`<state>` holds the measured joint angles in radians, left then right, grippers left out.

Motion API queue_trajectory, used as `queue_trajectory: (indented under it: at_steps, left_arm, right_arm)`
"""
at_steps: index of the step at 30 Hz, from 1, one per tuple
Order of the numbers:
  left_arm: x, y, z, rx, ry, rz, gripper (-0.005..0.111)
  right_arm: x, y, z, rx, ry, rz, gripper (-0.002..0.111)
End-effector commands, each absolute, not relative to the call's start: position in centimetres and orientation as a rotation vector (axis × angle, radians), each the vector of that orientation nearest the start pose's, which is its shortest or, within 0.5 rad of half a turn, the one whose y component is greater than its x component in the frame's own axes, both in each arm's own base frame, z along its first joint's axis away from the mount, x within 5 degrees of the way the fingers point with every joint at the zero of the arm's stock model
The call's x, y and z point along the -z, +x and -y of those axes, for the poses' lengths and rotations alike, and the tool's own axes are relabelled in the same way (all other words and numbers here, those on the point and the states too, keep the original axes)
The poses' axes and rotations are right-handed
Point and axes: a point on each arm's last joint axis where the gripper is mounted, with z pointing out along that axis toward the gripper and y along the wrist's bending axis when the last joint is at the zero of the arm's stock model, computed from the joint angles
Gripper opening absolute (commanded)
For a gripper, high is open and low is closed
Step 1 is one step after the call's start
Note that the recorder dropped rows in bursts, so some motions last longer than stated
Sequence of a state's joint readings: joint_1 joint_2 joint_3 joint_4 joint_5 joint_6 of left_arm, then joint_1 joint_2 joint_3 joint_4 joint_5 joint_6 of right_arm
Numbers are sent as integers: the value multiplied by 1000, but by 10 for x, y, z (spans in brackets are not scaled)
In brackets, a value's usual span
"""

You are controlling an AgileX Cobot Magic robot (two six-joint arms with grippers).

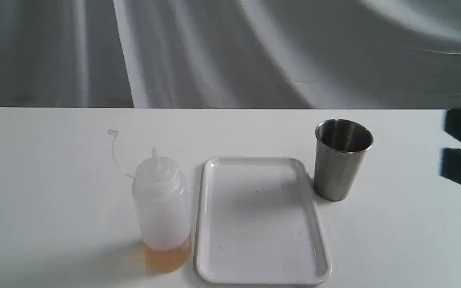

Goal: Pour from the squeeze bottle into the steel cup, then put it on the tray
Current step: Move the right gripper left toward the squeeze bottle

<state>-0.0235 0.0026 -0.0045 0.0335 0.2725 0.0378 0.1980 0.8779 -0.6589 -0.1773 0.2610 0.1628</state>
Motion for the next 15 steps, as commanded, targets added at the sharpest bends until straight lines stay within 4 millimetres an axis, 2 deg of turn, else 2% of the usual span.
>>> queue_trajectory:
  at_steps: [1,3,7,12,15]
  left_arm:
    - [-189,55,0,-38,69,-1748,0]
    - [-189,55,0,-38,69,-1748,0]
    - [-189,55,0,-38,69,-1748,0]
    - [-189,55,0,-38,69,-1748,0]
    - [-189,55,0,-41,72,-1748,0]
  right_arm:
    - [-317,212,-69,-140,-357,-1940,0]
    - [-310,223,-93,-194,-444,-1938,0]
    - [-281,236,-138,-288,-594,-1941,0]
    - [-241,235,-181,-358,-758,-1993,0]
    - [-212,231,-202,-431,-818,-1950,0]
